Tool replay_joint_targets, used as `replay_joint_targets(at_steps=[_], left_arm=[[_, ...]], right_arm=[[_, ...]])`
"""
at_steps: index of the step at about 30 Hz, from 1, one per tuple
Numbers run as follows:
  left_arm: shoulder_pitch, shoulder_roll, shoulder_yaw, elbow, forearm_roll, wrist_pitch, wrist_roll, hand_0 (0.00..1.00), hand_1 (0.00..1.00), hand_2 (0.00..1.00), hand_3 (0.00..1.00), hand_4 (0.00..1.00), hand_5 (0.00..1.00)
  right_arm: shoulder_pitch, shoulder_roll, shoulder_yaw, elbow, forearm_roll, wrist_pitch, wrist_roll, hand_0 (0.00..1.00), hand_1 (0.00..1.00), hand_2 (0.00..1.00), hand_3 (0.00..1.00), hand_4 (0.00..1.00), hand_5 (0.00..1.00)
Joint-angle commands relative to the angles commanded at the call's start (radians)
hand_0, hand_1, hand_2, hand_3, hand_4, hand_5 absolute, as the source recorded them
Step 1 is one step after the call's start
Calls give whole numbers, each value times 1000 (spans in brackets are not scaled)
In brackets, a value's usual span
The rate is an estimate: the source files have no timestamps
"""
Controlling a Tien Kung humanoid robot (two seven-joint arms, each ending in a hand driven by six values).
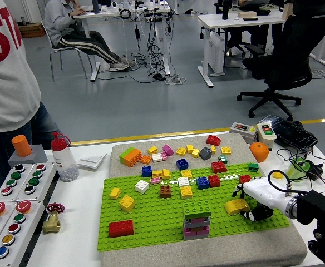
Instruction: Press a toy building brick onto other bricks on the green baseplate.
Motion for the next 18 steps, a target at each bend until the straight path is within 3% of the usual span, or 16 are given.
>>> replay_joint_targets(at_steps=[2,3,8,9,18], left_arm=[[0,0,-1,0,2,0,1,622,588,592,437,294,937],[0,0,-2,0,2,0,1,622,589,594,440,294,937],[1,0,-2,0,3,0,1,622,589,594,440,294,937],[2,-1,-1,-1,2,1,1,623,590,595,440,294,937],[4,-2,2,-1,1,2,2,623,591,595,440,296,938]], right_arm=[[1,1,-3,-3,1,-5,0,825,635,587,669,661,264],[1,1,-4,-4,1,-8,-1,799,613,580,618,623,279],[1,4,-10,-7,1,-21,-8,799,613,580,618,623,279],[0,5,-11,-8,2,-24,-11,775,575,548,572,541,287],[-7,10,-17,-8,18,-43,-20,766,562,542,565,519,299]])
